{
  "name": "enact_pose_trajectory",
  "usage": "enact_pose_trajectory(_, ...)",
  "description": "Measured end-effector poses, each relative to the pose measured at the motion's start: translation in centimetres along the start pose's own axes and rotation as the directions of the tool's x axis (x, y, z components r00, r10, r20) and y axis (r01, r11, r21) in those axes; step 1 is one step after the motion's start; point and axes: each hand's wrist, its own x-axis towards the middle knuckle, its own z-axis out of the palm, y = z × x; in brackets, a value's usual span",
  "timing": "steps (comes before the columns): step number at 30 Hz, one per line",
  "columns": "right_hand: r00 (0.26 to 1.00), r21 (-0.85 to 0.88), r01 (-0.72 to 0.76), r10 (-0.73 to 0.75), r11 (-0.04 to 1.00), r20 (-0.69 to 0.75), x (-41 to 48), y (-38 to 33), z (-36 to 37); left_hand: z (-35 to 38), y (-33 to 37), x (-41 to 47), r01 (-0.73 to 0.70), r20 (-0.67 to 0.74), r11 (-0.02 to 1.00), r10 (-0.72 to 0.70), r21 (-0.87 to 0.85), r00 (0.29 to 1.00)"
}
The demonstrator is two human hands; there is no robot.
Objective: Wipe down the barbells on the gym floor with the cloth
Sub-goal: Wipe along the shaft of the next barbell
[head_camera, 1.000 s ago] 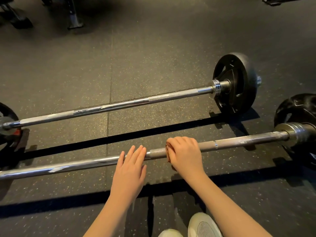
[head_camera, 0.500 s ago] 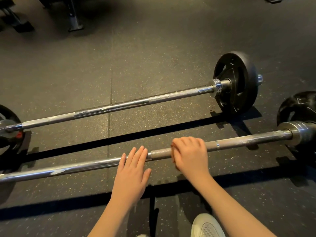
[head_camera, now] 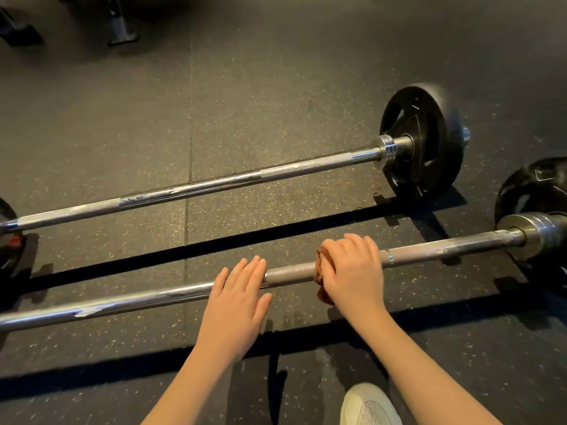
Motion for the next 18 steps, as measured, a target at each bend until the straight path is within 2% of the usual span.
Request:
enact_pose_trajectory(2, 0.990, 0.053, -0.137, 0.138, 0.989, -0.009, -0.2, -1.6, 0.1, 0.2, 0.4, 0.1, 0.021, -0.003, 1.000, -0.021, -0.009, 1.000)
enact_pose_trajectory(3, 0.989, 0.076, -0.149, 0.150, 0.986, 0.000, -0.4, -2.9, 0.5, 0.3, 0.6, 0.0, 0.031, -0.002, 0.999, -0.031, -0.008, 1.000)
enact_pose_trajectory(4, 0.995, 0.084, -0.104, 0.103, 0.991, 0.017, -0.7, -3.9, 0.9, 0.3, 0.7, 0.0, 0.041, -0.002, 0.999, -0.041, -0.006, 0.999)
enact_pose_trajectory(7, 0.978, 0.048, 0.184, -0.188, 0.982, 0.091, -0.7, -3.5, 1.2, 0.4, 0.8, 0.1, 0.054, 0.003, 0.998, -0.054, 0.008, 0.999)
enact_pose_trajectory(8, 0.967, 0.019, 0.236, -0.237, 0.972, 0.094, -0.4, -2.1, 0.8, 0.3, 0.8, 0.1, 0.052, 0.009, 0.999, -0.052, 0.006, 0.999)
enact_pose_trajectory(9, 0.973, -0.013, 0.218, -0.217, 0.976, 0.079, -0.2, -0.6, 0.3, 0.3, 0.8, 0.2, 0.047, 0.012, 0.999, -0.047, 0.003, 0.999)
enact_pose_trajectory(11, 0.999, -0.036, -0.025, 0.026, 0.999, 0.019, 0.2, 2.1, -1.1, 0.1, 0.8, 0.2, 0.043, 0.013, 0.999, -0.043, 0.003, 0.999)
enact_pose_trajectory(12, 0.986, -0.023, -0.164, 0.164, 0.986, -0.013, 0.2, 2.8, -1.6, 0.1, 0.8, 0.3, 0.046, 0.011, 0.999, -0.046, 0.002, 0.999)
enact_pose_trajectory(13, 0.968, -0.013, -0.248, 0.247, 0.969, -0.040, 0.1, 2.8, -1.7, 0.0, 1.0, 0.4, 0.048, 0.007, 0.999, -0.048, 0.002, 0.999)
enact_pose_trajectory(14, 0.964, -0.018, -0.261, 0.259, 0.965, -0.062, 0.0, 2.3, -1.5, 0.0, 1.3, 0.7, 0.042, 0.008, 0.999, -0.042, 0.001, 0.999)
enact_pose_trajectory(15, 0.976, -0.022, -0.208, 0.206, 0.978, -0.066, -0.1, 1.6, -1.1, -0.1, 1.9, 1.2, 0.026, 0.016, 1.000, -0.026, 0.000, 1.000)
enact_pose_trajectory(18, 0.995, 0.047, 0.097, -0.098, 0.994, 0.025, -0.5, 1.4, -0.9, 0.1, 4.1, 2.8, -0.039, 0.018, 0.999, 0.040, -0.024, 0.999)
